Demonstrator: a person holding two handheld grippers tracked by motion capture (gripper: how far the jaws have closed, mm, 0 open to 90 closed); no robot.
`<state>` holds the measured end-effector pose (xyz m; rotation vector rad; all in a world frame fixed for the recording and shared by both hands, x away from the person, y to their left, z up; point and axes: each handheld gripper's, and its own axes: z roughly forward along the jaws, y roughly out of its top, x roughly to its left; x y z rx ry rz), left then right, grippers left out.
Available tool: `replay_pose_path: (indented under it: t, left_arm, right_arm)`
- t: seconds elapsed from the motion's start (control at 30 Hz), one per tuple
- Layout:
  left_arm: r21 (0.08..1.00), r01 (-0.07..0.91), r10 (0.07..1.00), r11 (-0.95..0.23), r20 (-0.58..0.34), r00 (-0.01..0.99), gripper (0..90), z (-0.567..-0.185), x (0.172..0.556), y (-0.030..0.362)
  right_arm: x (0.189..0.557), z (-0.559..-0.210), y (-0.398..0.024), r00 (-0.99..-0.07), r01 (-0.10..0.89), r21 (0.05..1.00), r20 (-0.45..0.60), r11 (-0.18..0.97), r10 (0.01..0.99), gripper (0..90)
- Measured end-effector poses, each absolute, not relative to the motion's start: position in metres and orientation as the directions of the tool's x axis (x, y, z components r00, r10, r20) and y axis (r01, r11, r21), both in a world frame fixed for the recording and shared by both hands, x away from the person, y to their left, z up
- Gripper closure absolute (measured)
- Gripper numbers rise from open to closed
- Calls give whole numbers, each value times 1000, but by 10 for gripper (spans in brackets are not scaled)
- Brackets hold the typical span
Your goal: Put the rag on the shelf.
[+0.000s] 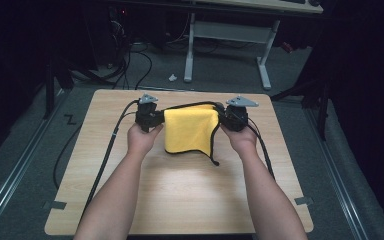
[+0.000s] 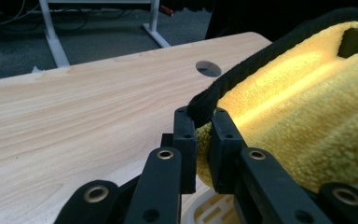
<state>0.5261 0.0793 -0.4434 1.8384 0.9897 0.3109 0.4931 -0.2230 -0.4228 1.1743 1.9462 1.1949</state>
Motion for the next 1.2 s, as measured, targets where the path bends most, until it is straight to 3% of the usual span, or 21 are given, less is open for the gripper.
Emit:
replay_pose_path:
  t: [0.47, 0.6, 0.73, 1.2]
  left_arm:
    - [826, 530, 741, -192, -233, 630, 824, -466, 524, 80]
    - [825, 531, 738, -194, -234, 633, 783, -464, 523, 80]
    - [816, 546, 746, -190, -242, 620, 730, -463, 524, 82]
    - [819, 544, 774, -179, -224, 592, 697, -460, 522, 91]
  right_arm:
    - [497, -450, -226, -434, 459, 876, 73, 150, 898, 762]
    - [498, -447, -229, -413, 464, 874, 70, 144, 908, 650]
    - [498, -444, -232, -404, 453, 876, 36, 165, 914, 608]
    - [497, -436, -244, -357, 436, 887, 15, 152, 934, 558]
